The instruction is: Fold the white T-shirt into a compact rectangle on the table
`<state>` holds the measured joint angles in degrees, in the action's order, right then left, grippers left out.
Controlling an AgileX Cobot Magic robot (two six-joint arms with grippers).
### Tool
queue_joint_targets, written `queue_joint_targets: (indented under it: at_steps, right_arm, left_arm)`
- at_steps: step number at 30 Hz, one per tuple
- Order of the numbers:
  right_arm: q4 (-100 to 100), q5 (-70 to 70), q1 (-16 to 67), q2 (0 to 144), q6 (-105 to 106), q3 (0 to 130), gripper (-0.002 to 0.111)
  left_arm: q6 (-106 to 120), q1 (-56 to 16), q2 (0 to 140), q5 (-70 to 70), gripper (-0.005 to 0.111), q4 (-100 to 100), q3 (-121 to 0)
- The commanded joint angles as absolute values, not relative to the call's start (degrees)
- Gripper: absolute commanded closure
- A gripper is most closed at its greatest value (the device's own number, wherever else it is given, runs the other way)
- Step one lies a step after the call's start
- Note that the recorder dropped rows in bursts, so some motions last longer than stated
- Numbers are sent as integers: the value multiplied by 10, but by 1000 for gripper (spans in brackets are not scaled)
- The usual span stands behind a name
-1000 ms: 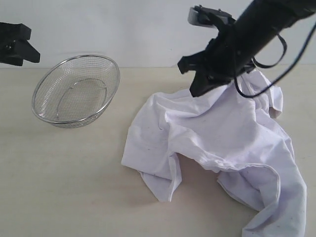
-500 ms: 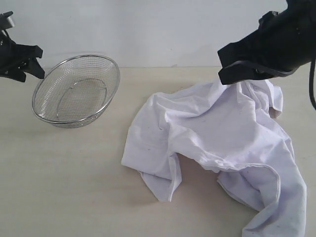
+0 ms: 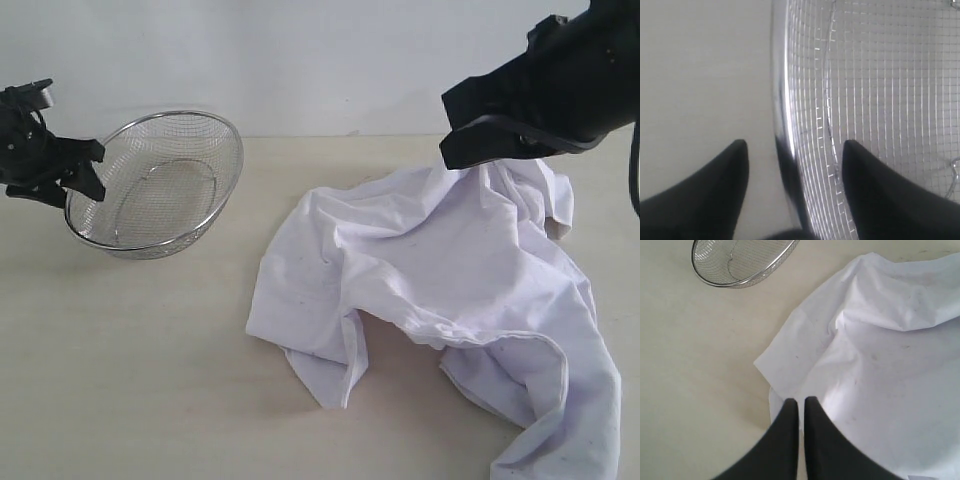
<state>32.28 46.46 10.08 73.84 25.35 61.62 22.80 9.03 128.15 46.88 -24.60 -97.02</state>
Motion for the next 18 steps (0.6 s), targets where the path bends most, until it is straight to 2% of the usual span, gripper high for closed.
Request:
queue_joint_targets:
  at_steps: [1, 5, 18]
  right_arm:
    - [327, 464, 98, 733, 256, 614, 108]
    - [327, 464, 98, 733, 256, 614, 108]
    - [327, 453, 98, 733, 256, 614, 108]
  left_arm:
    - [222, 87, 1279, 445, 73, -245, -973]
    - [224, 87, 1279, 439, 102, -245, -973]
    - [176, 88, 1279, 452, 102, -229, -973]
